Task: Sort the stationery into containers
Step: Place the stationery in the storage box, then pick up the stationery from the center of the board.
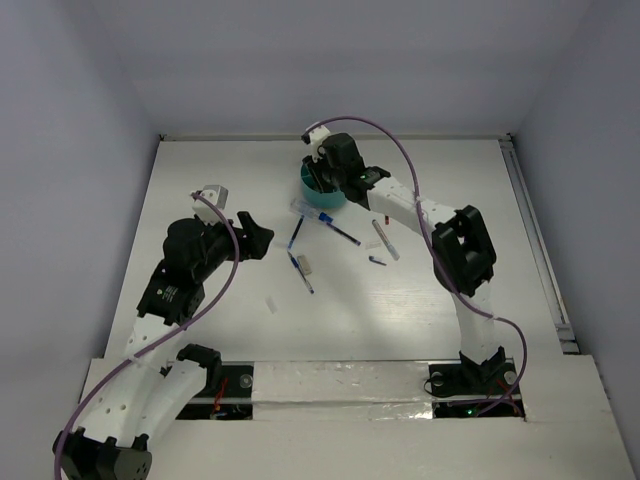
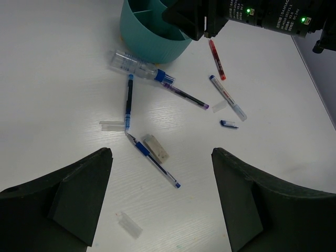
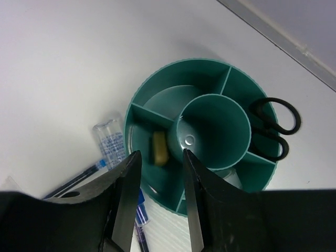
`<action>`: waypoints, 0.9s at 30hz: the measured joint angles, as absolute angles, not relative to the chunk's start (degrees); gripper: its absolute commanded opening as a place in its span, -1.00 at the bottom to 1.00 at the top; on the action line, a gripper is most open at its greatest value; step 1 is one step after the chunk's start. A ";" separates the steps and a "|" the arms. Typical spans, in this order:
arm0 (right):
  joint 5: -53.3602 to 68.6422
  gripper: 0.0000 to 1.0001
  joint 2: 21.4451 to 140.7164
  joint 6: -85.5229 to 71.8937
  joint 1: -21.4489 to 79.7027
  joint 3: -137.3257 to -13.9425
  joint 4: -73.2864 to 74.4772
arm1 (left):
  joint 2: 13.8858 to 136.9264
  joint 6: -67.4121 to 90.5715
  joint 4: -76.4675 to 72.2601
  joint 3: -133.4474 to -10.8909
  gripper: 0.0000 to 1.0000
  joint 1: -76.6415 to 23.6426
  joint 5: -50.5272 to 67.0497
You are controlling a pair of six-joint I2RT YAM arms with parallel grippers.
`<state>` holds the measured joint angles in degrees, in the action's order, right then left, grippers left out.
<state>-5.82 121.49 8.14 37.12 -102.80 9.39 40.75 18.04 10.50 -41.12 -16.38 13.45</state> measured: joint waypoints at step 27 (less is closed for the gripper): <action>-0.78 -0.11 77.30 -14.96 37.12 -55.00 2.59 | 49.17 24.64 7.40 -39.81 0.17 -18.70 13.78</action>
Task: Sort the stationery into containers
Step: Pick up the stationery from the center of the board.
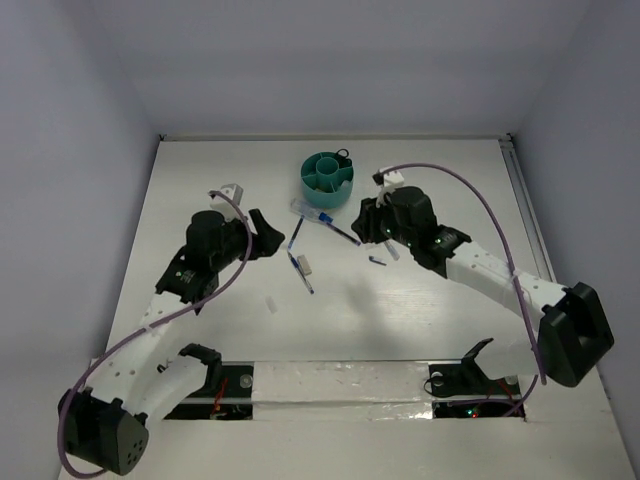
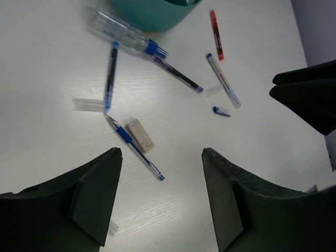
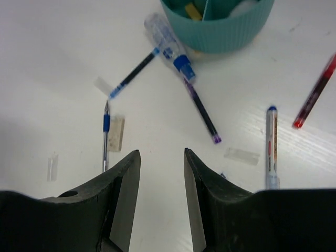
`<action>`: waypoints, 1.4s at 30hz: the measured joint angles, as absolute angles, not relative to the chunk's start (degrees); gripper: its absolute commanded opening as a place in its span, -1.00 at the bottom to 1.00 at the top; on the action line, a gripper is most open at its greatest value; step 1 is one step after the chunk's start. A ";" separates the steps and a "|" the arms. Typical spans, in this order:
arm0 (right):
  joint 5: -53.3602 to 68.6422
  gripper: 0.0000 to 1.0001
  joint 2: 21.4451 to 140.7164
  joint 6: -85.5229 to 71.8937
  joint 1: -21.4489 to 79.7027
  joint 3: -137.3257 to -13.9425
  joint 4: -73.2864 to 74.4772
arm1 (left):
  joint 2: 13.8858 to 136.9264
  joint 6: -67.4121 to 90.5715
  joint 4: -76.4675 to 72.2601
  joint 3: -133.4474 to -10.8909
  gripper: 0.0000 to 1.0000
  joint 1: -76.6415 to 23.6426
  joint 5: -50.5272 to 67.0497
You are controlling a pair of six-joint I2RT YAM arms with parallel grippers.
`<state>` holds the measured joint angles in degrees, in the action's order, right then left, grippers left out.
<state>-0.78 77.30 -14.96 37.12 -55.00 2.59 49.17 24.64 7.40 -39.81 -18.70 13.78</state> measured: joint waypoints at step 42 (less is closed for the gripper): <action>-1.04 -0.46 67.13 -18.44 37.12 -41.10 -0.49 | 85.62 39.40 -7.07 -39.83 -0.40 -42.83 -16.97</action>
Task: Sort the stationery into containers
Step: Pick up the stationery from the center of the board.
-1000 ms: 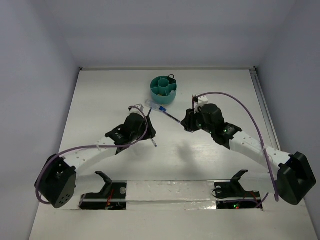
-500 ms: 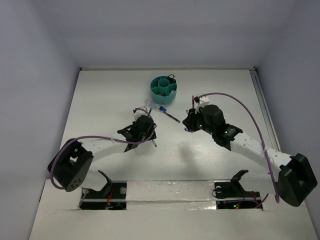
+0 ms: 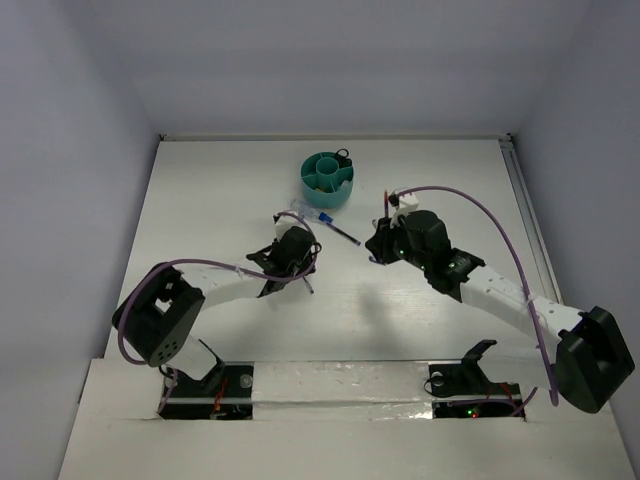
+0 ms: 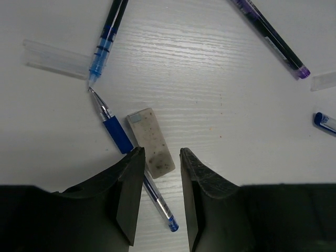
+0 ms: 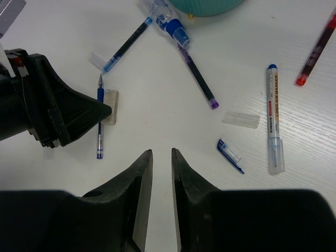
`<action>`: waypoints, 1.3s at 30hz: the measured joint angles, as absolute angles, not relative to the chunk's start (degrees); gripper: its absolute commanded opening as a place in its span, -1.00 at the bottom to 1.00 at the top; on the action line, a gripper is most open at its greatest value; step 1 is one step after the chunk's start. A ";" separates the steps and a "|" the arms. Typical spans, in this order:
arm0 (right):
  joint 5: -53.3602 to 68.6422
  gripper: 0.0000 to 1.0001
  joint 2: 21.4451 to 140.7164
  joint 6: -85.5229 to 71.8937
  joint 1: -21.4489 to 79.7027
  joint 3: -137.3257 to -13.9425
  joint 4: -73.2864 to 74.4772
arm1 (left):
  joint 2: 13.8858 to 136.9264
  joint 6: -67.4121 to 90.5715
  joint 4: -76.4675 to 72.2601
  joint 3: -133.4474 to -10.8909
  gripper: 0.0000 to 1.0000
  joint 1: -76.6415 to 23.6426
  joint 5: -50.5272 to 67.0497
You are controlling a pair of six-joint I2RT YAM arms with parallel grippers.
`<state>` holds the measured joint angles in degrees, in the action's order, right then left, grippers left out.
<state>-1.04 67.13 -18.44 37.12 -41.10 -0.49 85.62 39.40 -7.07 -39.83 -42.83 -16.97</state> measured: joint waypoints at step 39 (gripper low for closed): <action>-1.98 -0.44 64.10 -18.44 37.12 -39.55 -0.60 | 95.07 36.45 -7.33 -46.96 -1.00 -44.73 -21.61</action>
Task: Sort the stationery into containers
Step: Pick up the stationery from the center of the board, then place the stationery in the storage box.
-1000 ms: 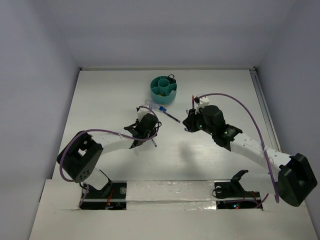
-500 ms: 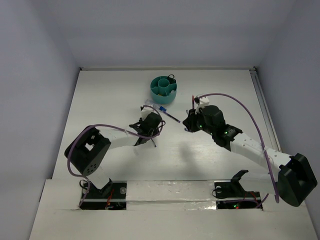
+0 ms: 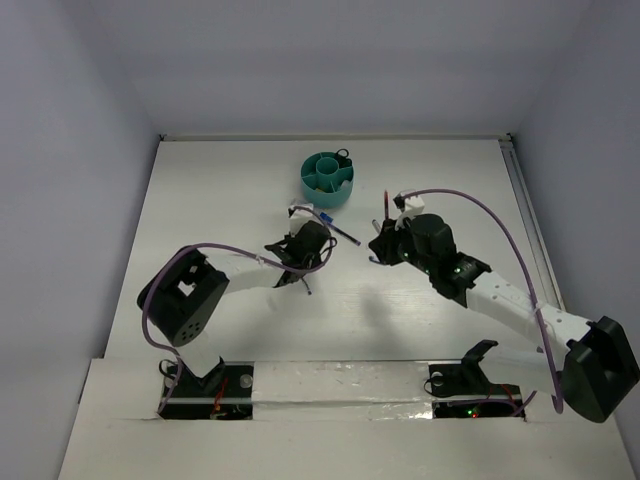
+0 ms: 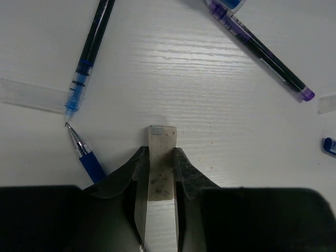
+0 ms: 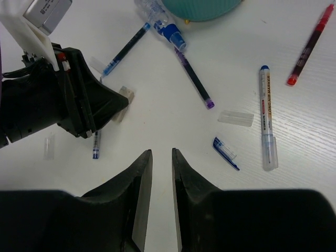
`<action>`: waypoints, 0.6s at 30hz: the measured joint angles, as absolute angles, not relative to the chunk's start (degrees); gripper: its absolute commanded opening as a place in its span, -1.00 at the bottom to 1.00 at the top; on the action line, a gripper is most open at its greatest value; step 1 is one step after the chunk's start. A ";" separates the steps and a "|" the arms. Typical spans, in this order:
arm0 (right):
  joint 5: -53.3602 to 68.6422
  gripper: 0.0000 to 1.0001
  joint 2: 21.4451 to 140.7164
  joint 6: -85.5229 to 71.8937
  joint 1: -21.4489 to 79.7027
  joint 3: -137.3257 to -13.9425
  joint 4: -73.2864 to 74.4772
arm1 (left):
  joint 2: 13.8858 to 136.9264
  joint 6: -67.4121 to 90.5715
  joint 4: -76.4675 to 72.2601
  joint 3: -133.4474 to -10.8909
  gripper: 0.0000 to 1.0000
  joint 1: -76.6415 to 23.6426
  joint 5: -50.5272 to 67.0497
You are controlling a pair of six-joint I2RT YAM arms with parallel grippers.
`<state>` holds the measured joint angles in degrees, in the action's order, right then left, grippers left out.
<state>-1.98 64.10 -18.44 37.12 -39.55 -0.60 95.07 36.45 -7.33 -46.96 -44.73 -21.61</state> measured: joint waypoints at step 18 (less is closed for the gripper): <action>-3.53 -0.44 62.48 -19.07 37.12 -38.50 -0.91 | 96.66 31.42 -5.26 -76.29 -1.00 -34.70 -22.41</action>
